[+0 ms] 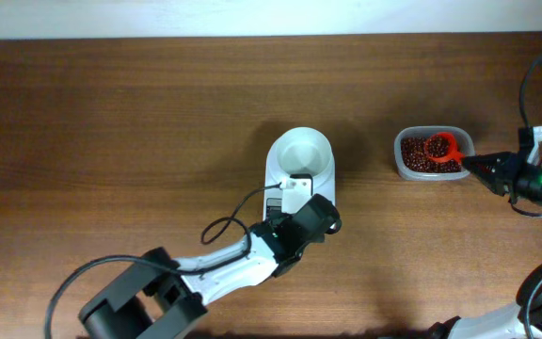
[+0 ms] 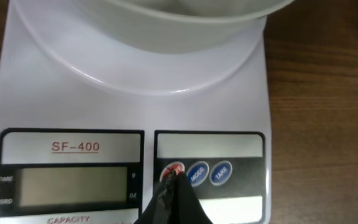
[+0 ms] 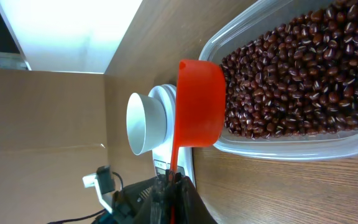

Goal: Scoop and weigh 50g on scale
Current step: 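Move the left gripper to the scale's buttons below the bowl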

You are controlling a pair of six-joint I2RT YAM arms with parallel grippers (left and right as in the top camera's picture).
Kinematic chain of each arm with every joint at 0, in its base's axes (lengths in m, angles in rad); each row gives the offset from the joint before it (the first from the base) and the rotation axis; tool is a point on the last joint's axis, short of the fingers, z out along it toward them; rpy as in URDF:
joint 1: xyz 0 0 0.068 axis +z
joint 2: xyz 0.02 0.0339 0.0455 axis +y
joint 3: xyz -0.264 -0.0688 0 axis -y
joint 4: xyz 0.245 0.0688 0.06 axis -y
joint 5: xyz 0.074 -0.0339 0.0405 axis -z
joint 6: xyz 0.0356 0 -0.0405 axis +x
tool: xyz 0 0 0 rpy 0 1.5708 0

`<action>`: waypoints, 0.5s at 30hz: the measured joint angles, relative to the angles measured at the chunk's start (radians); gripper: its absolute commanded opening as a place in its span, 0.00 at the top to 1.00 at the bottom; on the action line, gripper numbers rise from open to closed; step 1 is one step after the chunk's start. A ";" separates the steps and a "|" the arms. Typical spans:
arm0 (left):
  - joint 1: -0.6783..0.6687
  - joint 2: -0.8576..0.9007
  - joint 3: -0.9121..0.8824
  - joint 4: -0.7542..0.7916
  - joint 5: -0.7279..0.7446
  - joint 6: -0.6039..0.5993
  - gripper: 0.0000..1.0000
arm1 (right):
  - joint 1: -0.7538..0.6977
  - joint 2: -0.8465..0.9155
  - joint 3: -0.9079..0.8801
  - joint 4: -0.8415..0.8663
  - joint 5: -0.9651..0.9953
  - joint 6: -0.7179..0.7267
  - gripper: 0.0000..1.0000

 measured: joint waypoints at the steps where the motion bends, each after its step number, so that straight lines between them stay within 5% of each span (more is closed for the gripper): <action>1: 0.000 0.006 0.000 0.011 -0.001 -0.007 1.00 | 0.000 0.000 0.000 0.001 0.000 0.000 0.96; 15: 0.000 0.041 0.000 0.048 -0.005 -0.018 1.00 | 0.000 0.000 0.000 0.002 0.003 0.000 0.96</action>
